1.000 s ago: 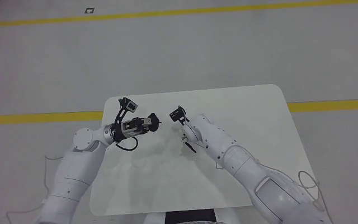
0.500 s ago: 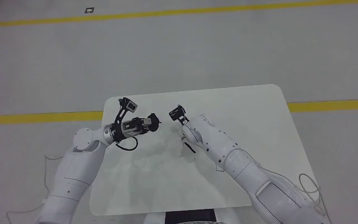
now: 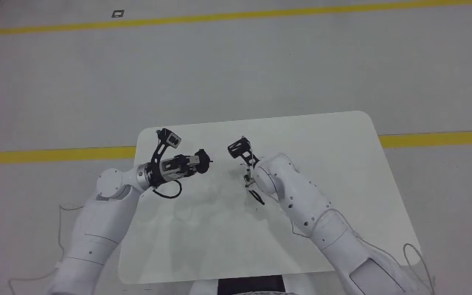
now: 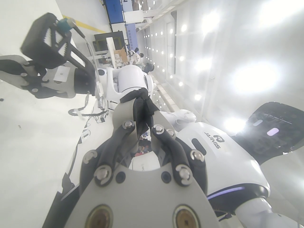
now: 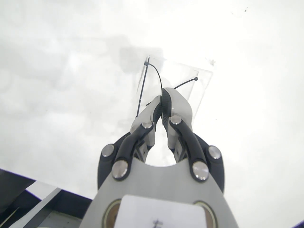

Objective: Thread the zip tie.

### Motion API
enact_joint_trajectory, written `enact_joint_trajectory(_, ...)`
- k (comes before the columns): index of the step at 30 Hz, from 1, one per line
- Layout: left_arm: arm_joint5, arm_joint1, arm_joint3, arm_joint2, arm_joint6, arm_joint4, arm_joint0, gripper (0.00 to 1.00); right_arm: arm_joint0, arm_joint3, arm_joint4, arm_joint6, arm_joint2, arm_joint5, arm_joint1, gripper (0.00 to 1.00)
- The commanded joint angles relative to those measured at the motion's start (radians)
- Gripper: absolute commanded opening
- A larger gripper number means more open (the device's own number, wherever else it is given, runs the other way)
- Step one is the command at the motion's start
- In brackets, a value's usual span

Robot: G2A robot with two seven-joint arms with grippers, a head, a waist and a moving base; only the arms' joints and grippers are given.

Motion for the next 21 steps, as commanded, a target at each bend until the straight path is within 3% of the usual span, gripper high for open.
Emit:
enact_joint_trajectory(1, 0.000, 0.000, 0.000, 0.000, 0.000, 0.000, 0.000, 0.00, -0.029, -0.039, 0.021, -0.007, 0.035, -0.028, 0.009, 0.00)
enact_joint_trajectory(6, 0.000, 0.000, 0.000, 0.000, 0.000, 0.000, 0.000, 0.00, -0.098, -0.132, 0.100, -0.039, 0.117, -0.095, 0.030, 0.00)
enact_joint_trajectory(15, 0.000, 0.000, 0.000, 0.000, 0.000, 0.000, 0.000, 0.00, -0.192, -0.214, 0.371, -0.154, 0.251, -0.297, 0.059, 0.00)
enact_joint_trajectory(21, 0.000, 0.000, 0.000, 0.000, 0.000, 0.000, 0.000, 0.00, -0.194, -0.213, 0.389, -0.155, 0.257, -0.306, 0.060, 0.00)
